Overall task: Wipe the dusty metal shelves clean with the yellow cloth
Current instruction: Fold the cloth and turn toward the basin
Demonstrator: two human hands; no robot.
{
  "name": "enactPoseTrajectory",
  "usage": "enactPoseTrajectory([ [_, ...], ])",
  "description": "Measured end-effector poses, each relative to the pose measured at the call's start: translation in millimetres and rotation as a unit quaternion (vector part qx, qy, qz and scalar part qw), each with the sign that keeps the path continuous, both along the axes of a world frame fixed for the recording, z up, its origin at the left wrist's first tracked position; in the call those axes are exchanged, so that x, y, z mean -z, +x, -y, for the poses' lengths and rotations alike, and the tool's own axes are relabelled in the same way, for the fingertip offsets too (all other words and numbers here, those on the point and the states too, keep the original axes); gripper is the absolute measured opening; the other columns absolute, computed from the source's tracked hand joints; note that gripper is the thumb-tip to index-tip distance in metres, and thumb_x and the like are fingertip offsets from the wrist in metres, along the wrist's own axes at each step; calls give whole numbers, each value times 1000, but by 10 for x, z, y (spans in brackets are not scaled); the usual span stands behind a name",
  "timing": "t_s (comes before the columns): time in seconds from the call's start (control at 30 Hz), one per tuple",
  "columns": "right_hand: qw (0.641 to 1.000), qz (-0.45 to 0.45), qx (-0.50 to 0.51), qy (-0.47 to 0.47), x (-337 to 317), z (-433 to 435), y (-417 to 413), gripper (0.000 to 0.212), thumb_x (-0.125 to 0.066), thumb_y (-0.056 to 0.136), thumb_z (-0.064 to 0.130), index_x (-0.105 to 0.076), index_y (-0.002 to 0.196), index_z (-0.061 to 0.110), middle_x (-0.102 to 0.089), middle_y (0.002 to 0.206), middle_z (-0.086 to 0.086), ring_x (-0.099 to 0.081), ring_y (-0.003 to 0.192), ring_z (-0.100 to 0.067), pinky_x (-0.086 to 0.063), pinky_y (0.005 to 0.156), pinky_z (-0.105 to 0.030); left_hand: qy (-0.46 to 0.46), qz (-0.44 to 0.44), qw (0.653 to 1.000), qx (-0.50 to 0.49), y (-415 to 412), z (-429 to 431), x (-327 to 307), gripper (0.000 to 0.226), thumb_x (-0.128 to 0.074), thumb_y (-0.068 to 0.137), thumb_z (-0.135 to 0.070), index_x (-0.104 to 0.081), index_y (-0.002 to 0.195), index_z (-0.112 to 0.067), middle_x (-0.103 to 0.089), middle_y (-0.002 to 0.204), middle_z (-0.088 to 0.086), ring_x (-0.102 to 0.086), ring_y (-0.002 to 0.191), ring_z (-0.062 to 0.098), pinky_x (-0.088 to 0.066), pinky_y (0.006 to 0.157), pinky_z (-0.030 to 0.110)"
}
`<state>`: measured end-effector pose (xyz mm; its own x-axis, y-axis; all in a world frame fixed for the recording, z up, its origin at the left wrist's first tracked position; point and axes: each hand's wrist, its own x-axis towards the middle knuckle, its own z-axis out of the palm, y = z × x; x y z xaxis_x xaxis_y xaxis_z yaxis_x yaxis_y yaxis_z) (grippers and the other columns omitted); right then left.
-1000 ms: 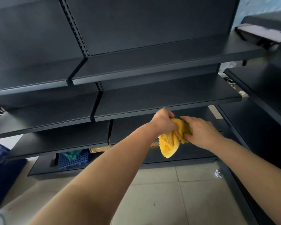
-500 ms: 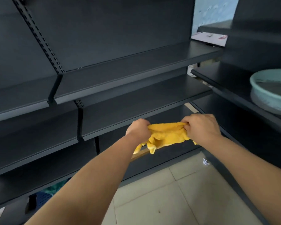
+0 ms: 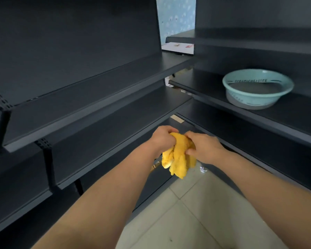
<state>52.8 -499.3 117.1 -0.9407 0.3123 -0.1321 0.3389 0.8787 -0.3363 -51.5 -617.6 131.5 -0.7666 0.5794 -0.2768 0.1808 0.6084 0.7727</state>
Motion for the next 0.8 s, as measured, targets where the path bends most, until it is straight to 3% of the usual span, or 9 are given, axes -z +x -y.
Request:
enactPoseTrajectory([
  [0.1,996,-31,48,73,44,-232,63,17,-53,92,39,-53,106,29,-68,97,4,-64,99,-22,-35,101,-44,-41,-19,995,92,-7,-169,0,49,-64,78,1,-60,122,-21,-58,116,2,-55,108,20,-50,87,31],
  [0.2,991,-39,94,89,48,-510,112,20,-51,93,37,-58,111,31,-69,99,5,-65,99,-21,-30,108,-47,-97,-43,982,157,-63,-346,28,55,-76,71,-7,-59,121,-23,-60,115,0,-57,108,21,-50,95,38],
  [0.33,986,-69,121,88,43,-824,168,26,-47,96,33,-59,119,33,-69,107,4,-64,103,-20,-28,110,-46,-64,31,982,175,-37,-694,50,61,-84,70,-35,-58,124,-23,-60,120,-3,-57,112,18,-48,100,38],
  [0.4,984,-89,130,88,33,-992,191,27,-47,96,33,-61,120,35,-70,106,6,-64,103,-18,-28,111,-44,-63,-7,985,159,8,-904,83,46,-79,75,-38,-63,114,-20,-64,111,0,-60,104,18,-52,90,36],
  [0.5,983,-99,125,90,8,-1310,240,25,-52,94,35,-63,116,37,-72,102,10,-65,102,-15,-24,114,-43,-58,-147,983,97,3,-1203,138,8,-65,79,-23,-67,85,-19,-67,87,4,-64,87,22,-54,72,38],
  [0.6,982,-106,120,98,-27,-1598,301,20,-55,94,35,-65,111,36,-72,98,10,-65,99,-14,-21,115,-41,-60,-192,978,60,-12,-1486,96,16,-56,79,-16,-66,85,-26,-66,85,-3,-62,82,18,-51,61,30],
  [0.7,980,-110,131,100,-58,-1827,362,18,-51,95,34,-60,110,29,-70,95,7,-66,94,-18,-32,107,-43,-23,-145,987,61,40,-1810,29,22,-51,83,-9,-63,96,-22,-63,93,0,-61,90,21,-54,71,35],
  [0.8,976,-125,158,79,-137,-2076,396,20,-43,99,31,-53,111,20,-69,92,-2,-66,87,-26,-47,82,-39,43,37,993,102,110,-2040,-74,28,-57,86,-7,-56,110,-22,-62,108,7,-62,102,23,-58,84,42],
])
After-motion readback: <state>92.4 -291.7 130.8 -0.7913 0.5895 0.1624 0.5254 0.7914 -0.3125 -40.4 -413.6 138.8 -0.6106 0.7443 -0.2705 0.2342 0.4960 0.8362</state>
